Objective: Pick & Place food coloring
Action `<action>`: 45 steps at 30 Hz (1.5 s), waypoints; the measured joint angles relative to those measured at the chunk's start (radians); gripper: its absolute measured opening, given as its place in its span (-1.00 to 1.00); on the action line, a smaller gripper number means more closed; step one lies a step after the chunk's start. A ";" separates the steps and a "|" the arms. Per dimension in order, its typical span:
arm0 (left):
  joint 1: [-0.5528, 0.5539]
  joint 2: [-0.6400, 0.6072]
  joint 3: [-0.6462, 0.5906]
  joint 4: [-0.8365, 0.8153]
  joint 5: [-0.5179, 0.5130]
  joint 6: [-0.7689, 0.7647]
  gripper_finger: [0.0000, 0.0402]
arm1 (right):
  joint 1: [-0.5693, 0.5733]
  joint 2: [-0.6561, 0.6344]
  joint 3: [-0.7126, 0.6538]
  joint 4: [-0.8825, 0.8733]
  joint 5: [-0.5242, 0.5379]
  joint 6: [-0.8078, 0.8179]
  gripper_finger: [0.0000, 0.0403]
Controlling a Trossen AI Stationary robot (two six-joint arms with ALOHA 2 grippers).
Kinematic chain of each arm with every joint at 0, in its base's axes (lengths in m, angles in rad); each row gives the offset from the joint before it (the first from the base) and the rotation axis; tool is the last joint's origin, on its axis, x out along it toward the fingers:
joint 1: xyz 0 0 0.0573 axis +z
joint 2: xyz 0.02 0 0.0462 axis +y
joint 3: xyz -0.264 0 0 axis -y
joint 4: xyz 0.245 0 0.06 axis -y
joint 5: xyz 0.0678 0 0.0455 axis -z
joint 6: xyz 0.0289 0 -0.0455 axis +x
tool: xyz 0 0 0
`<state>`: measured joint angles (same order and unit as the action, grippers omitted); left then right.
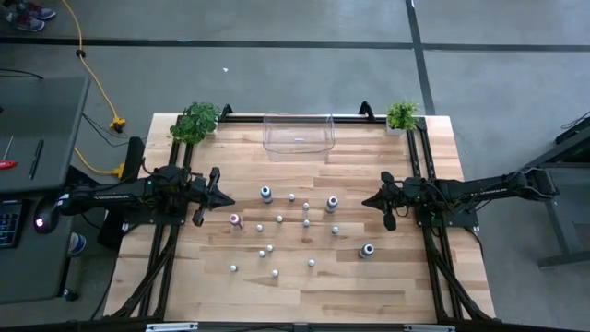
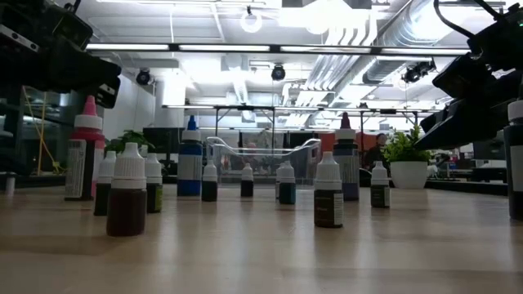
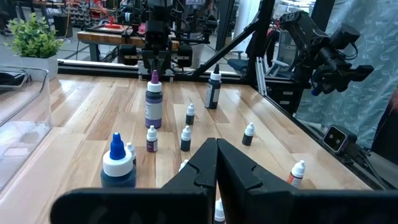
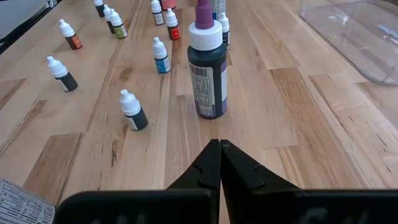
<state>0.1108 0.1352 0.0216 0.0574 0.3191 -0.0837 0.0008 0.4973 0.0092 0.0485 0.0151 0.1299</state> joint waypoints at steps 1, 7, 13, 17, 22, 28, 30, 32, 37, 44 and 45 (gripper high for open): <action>0.000 0.000 0.000 0.000 0.000 0.000 -0.99 | 0.000 0.000 0.000 0.000 0.000 0.000 -1.00; 0.000 0.000 0.000 0.000 0.000 0.000 -0.99 | 0.000 0.000 0.000 0.000 0.000 0.000 -1.00; 0.000 0.000 0.000 0.000 0.000 0.000 -0.99 | 0.000 0.000 0.000 0.000 0.003 -0.050 -1.00; 0.000 0.000 0.000 0.000 0.000 0.000 -0.99 | 0.000 0.000 0.000 0.052 0.014 -0.130 -1.00; 0.000 0.000 0.000 0.000 0.001 0.000 -0.99 | 0.000 0.000 0.000 0.147 -0.002 -0.133 -1.00; 0.000 0.000 0.000 0.000 0.001 0.000 -0.99 | 0.000 0.000 0.000 0.274 -0.003 -0.085 -1.00; 0.000 0.000 0.000 0.000 0.001 0.000 -0.99 | 0.000 0.000 0.000 0.301 -0.004 -0.083 -1.00; 0.000 0.000 0.000 0.000 0.002 0.000 -0.99 | 0.000 0.000 0.000 0.310 -0.009 -0.082 -1.00; 0.000 0.000 0.000 0.000 0.005 0.000 -0.99 | 0.000 0.000 0.000 0.308 0.020 -0.106 -1.00; 0.000 0.000 0.000 0.000 0.004 0.000 -0.99 | 0.000 0.000 0.001 0.300 0.039 -0.104 -1.00; 0.000 0.000 0.000 0.000 0.004 0.000 -0.99 | 0.000 0.000 0.008 0.266 0.043 -0.104 -1.00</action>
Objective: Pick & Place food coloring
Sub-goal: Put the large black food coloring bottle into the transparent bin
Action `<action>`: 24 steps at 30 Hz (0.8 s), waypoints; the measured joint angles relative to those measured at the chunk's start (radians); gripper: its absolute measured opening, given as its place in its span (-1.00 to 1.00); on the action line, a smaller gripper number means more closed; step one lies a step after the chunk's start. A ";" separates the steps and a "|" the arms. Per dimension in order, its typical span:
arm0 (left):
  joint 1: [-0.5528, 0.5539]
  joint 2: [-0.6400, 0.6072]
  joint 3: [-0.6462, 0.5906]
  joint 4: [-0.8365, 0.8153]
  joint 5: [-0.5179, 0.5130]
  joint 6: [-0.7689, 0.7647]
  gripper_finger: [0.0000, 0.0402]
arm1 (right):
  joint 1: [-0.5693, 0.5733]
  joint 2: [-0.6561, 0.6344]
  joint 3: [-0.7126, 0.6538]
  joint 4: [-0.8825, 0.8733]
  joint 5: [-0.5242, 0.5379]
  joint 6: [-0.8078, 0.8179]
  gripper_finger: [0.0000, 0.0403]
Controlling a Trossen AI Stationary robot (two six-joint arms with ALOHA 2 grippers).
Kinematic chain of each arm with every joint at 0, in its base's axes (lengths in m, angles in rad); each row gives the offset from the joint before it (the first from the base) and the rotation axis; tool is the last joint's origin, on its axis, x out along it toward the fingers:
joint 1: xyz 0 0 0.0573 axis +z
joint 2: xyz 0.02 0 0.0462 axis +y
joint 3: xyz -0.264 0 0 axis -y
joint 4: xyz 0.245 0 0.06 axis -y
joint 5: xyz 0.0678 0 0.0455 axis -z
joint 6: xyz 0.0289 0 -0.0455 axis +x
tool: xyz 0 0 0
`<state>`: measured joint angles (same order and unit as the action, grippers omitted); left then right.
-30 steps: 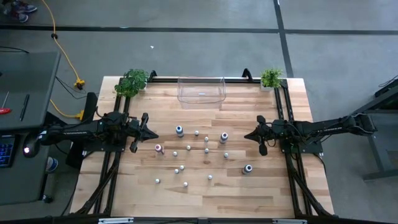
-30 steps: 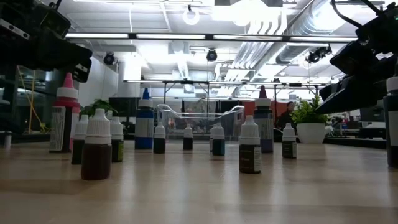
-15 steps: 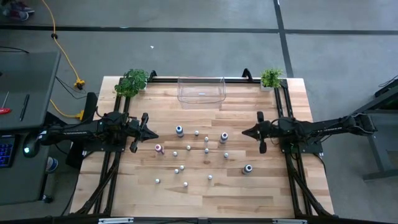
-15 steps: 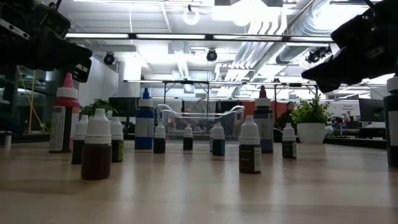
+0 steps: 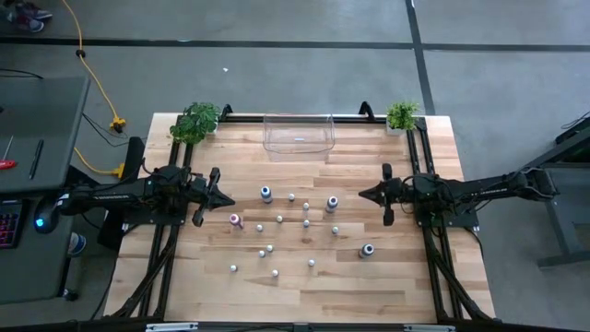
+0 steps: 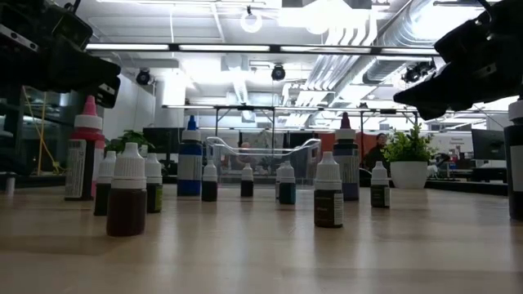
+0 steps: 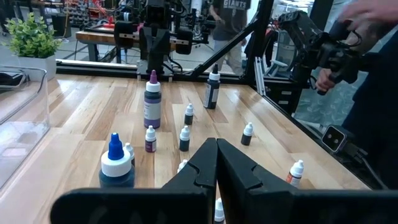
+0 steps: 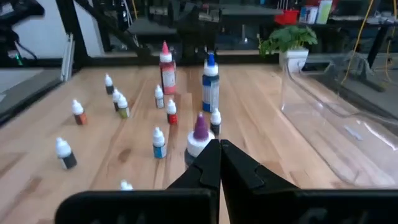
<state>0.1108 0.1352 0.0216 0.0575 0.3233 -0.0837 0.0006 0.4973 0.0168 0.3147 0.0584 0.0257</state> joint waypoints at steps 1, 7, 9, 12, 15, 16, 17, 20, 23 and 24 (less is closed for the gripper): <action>0.000 0.000 0.000 0.000 0.000 0.000 -0.99 | 0.000 0.000 0.013 -0.033 0.005 0.000 -1.00; 0.000 0.000 0.000 0.000 0.000 0.000 -0.99 | 0.000 0.001 0.119 -0.221 0.123 -0.006 -1.00; 0.000 0.000 0.000 0.000 0.000 0.000 -0.99 | 0.000 0.001 0.155 -0.261 0.157 -0.006 -1.00; 0.000 0.000 0.000 0.000 0.000 0.000 -0.99 | 0.000 0.018 0.245 -0.378 0.181 -0.001 -1.00; 0.000 0.000 0.000 0.000 0.000 0.000 -0.99 | -0.001 0.067 0.369 -0.530 0.162 -0.001 -1.00; 0.000 0.000 0.000 0.000 0.000 0.000 -0.99 | -0.001 0.087 0.419 -0.580 0.151 -0.001 -1.00; 0.000 0.000 0.000 0.000 0.000 0.000 -0.99 | -0.001 0.110 0.469 -0.624 0.136 -0.001 -1.00; 0.000 0.000 0.000 0.000 0.000 0.000 -0.99 | -0.001 0.191 0.622 -0.741 0.095 -0.001 -1.00; 0.000 0.000 0.000 0.000 -0.001 0.000 -0.99 | -0.001 0.281 0.773 -0.856 0.054 0.024 -1.00; 0.000 0.000 0.000 0.000 -0.001 0.000 -0.99 | -0.001 0.308 0.822 -0.904 0.035 0.049 -1.00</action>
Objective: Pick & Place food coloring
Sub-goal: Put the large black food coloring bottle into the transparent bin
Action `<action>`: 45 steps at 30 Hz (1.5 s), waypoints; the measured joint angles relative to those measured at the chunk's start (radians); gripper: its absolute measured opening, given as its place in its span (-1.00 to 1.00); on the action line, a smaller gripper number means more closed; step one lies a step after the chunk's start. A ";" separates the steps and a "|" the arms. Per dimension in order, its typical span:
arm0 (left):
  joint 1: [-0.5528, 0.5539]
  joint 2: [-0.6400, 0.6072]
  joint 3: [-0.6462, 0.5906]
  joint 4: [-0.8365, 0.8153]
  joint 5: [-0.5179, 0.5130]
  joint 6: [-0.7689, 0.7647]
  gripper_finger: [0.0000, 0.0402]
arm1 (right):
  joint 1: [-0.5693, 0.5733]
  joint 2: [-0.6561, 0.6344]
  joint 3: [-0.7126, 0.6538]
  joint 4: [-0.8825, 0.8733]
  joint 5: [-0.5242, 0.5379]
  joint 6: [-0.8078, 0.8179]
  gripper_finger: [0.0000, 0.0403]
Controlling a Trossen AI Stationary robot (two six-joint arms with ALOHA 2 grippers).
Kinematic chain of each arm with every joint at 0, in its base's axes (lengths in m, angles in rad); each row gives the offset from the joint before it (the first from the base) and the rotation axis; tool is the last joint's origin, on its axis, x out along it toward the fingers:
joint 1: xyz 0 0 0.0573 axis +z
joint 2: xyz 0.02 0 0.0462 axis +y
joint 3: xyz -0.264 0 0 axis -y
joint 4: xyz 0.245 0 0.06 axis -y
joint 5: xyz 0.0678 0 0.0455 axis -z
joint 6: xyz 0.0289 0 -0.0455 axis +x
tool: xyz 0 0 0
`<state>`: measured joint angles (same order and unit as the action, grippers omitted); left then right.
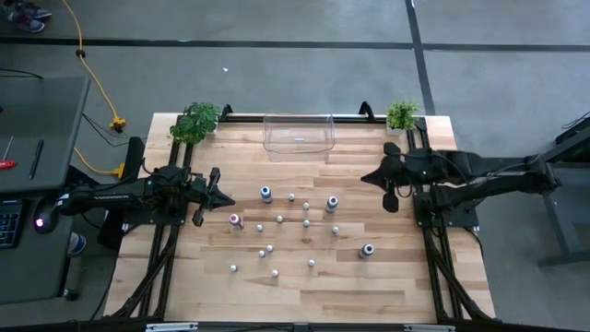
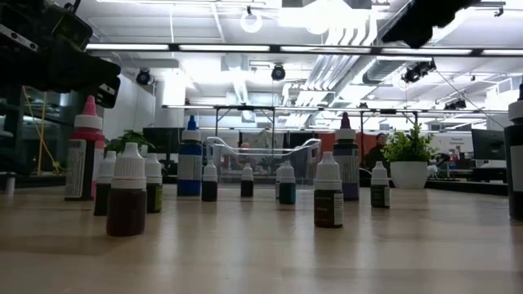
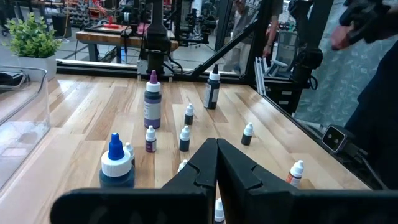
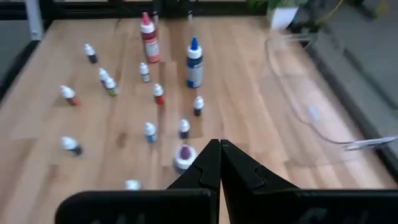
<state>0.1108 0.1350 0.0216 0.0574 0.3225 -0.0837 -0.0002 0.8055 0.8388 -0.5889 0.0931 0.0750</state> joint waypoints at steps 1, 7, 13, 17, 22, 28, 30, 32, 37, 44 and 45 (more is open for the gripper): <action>0.000 0.000 0.000 0.000 0.000 0.000 -0.99 | 0.000 0.028 0.047 -0.046 -0.019 0.024 -1.00; 0.000 0.000 0.000 0.000 0.000 0.000 -0.99 | 0.014 0.171 0.271 -0.327 -0.115 0.113 -1.00; 0.000 0.000 0.000 0.000 0.000 0.000 -0.99 | 0.102 0.241 0.321 -0.527 -0.162 0.160 -1.00; 0.000 0.000 0.000 0.000 0.000 0.000 -0.99 | 0.207 0.258 0.301 -0.591 -0.151 0.127 -1.00; 0.000 0.000 0.000 0.000 -0.004 0.000 -0.99 | 0.342 0.265 0.271 -0.616 -0.141 0.109 -1.00; 0.000 0.000 0.000 0.000 -0.004 0.000 -0.99 | 0.416 0.349 0.265 -0.625 -0.120 0.157 -0.90; 0.000 0.000 0.000 0.000 -0.004 0.000 -0.99 | 0.419 0.389 0.265 -0.604 -0.134 0.177 -0.79; 0.000 0.000 0.000 0.000 -0.004 0.000 -0.99 | 0.428 0.426 0.265 -0.571 -0.137 0.192 -0.64; 0.000 0.000 0.000 0.000 -0.003 0.000 -0.99 | 0.431 0.487 0.264 -0.498 -0.174 0.265 -0.22; 0.000 0.000 0.000 0.000 -0.003 0.000 -0.99 | 0.473 0.552 0.264 -0.432 -0.202 0.366 0.18; 0.000 0.000 0.000 0.000 -0.003 0.000 -0.99 | 0.480 0.565 0.264 -0.422 -0.203 0.366 0.20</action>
<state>0.1108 0.1352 0.0216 0.0574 0.3191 -0.0837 0.4794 1.3704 1.1030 -1.0109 -0.1101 0.4412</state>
